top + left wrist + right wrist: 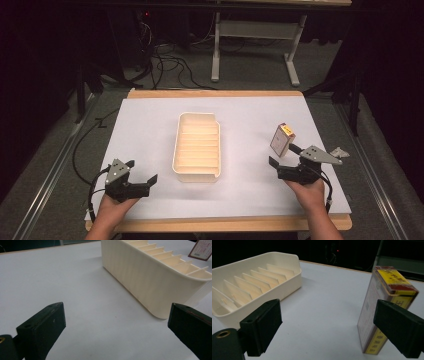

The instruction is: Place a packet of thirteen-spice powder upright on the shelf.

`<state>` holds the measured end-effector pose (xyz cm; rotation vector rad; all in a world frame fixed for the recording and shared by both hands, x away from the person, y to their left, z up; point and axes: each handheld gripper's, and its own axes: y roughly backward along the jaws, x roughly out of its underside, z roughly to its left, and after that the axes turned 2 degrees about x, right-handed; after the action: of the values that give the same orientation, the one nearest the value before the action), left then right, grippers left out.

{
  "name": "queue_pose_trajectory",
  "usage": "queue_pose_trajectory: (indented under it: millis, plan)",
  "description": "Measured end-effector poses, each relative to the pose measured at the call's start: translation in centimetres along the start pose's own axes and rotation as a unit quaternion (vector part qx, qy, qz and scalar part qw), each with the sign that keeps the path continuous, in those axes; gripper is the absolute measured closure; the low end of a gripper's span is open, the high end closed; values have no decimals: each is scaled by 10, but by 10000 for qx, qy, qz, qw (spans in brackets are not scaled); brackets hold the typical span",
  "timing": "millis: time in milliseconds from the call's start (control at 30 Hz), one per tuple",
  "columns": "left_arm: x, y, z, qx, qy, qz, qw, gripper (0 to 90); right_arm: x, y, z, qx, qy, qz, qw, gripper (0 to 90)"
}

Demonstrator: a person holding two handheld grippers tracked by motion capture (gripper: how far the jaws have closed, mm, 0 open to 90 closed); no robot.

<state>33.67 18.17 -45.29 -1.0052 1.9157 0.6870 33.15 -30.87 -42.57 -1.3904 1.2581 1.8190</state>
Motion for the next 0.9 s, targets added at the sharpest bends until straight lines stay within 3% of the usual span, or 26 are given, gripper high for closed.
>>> queue_pose_trajectory:
  millis: [233,467,900]
  plan:
    - [-4,-1,2,-50,89,-89,9999,19,2,7,-10,213,-80,-13,9997,98]
    - [-3,-2,3,-78,38,-56,9999,19,4,8,-19,402,-103,6,9991,99]
    - [-3,-1,4,-143,42,-97,9998,19,5,4,-30,571,-166,30,9982,127]
